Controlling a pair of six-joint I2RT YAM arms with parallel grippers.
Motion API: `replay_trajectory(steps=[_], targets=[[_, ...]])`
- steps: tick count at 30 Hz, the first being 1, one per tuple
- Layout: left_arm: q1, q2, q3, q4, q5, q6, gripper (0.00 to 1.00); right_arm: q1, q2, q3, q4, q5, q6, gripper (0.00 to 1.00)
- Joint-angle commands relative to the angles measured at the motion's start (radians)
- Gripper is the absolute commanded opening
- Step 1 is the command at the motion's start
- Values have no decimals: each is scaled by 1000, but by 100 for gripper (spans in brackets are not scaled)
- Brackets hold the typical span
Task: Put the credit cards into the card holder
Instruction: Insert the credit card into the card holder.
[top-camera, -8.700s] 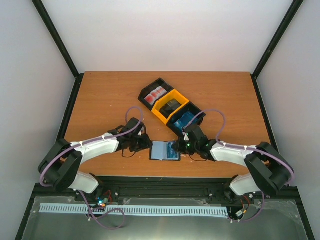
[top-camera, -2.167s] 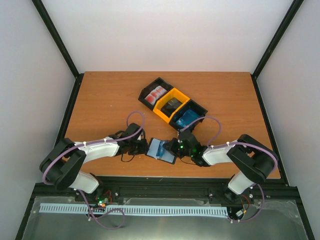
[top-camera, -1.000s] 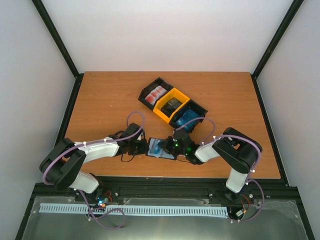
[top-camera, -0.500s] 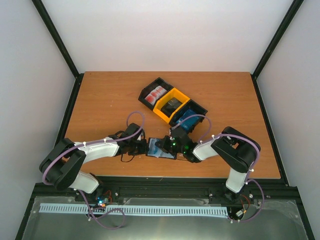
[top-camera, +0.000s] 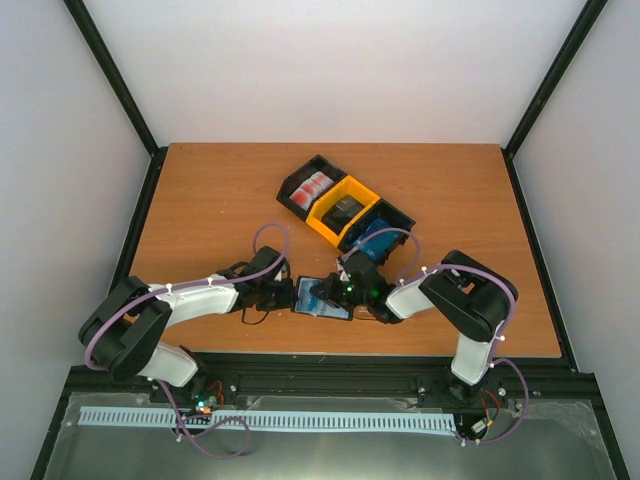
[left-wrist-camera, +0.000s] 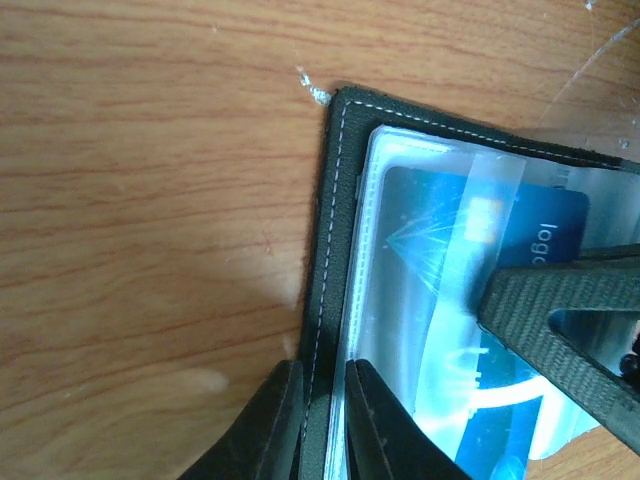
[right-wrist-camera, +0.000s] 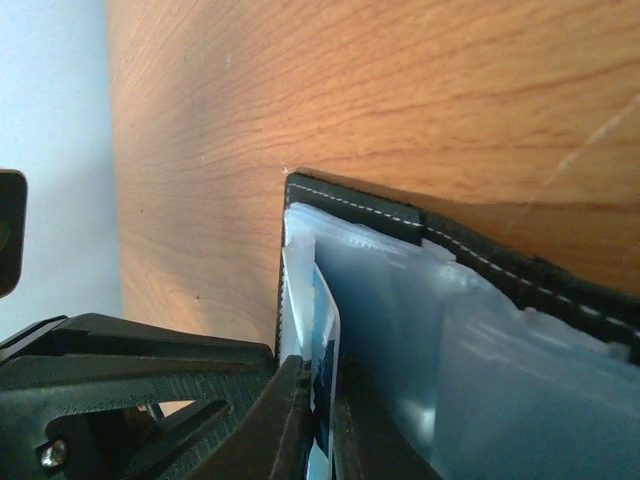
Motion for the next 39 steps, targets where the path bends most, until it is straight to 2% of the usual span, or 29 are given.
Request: replay_trajectory(steps=[1,5,16,20,27,35,39], targets=[[-1,-6,-14,-24,-13,-5,15,8,44,-22,0,-39,9,9],[0,-8,-13,-29,-14,-7,15,8,32,-47,56,-23,39,15],[-1,-17,-7,-33,-22,-15,16,10,-9,-67,84,-23,58,31],[-1,-28,-7,-35,-26,-19,16,11,21,-54,121,-47,68,31],[-1,-66,-13,-51,-58,-39,19,12,58,-38,151,-53,85,24],[1,-112,-24,-52,-64,-67,22,11,61,-73,253,-31,128,4],[8,-126,-30,-31,-13,-76,25,11,75,-94,329,-35,154,3]])
